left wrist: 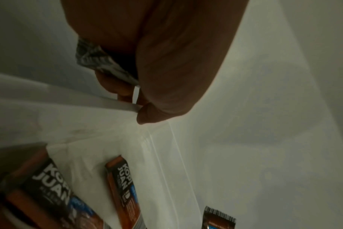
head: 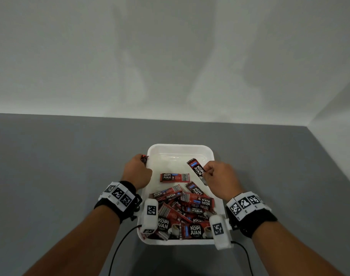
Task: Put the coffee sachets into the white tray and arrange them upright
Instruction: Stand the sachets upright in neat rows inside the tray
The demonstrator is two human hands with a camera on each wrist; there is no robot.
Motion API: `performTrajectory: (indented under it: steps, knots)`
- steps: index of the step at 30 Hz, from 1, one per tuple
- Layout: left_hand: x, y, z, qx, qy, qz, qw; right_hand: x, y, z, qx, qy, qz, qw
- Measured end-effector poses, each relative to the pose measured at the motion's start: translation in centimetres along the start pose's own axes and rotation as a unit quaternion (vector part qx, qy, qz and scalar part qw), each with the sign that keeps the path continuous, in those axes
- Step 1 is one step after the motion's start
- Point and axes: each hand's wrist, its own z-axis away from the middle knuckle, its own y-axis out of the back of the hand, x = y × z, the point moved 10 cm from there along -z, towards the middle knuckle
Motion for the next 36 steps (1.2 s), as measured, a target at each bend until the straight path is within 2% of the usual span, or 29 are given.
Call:
performTrajectory:
  steps: [3, 6, 9, 14, 18, 29, 34, 36]
  knots:
    - [-0.2, -0.2, 0.2, 0.001, -0.005, 0.004, 1.000, -0.1, -0.2, 0.0, -0.008, 0.009, 0.025, 1.000]
    - [-0.2, -0.4, 0.3, 0.000, -0.003, 0.008, 1.000, -1.1, 0.4, -1.2, 0.013, 0.028, 0.068, 0.997]
    - [-0.2, -0.3, 0.3, 0.001, -0.004, 0.003, 1.000, -2.9, 0.3, -3.3, 0.027, 0.064, 0.153, 0.986]
    - [-0.1, -0.5, 0.3, -0.001, -0.010, -0.001, 1.000, -5.6, -2.2, -5.5, -0.042, 0.105, 0.303, 0.946]
    - [-0.2, -0.5, 0.2, -0.001, -0.007, -0.003, 1.000, -5.8, -3.9, -6.0, -0.081, 0.114, 0.363, 0.921]
    - [-0.3, -0.7, -0.3, -0.006, -0.007, 0.012, 1.000, -5.6, -4.7, -7.5, -0.058, 0.128, 0.376, 0.916]
    - [-0.3, -0.7, -0.1, -0.006, -0.010, 0.011, 1.000, -6.1, -4.5, -7.0, -0.033, 0.135, 0.327, 0.935]
    - [-0.3, -0.8, -0.1, -0.011, -0.010, 0.016, 1.000, -5.9, -5.0, -6.5, -0.040, 0.126, 0.333, 0.934]
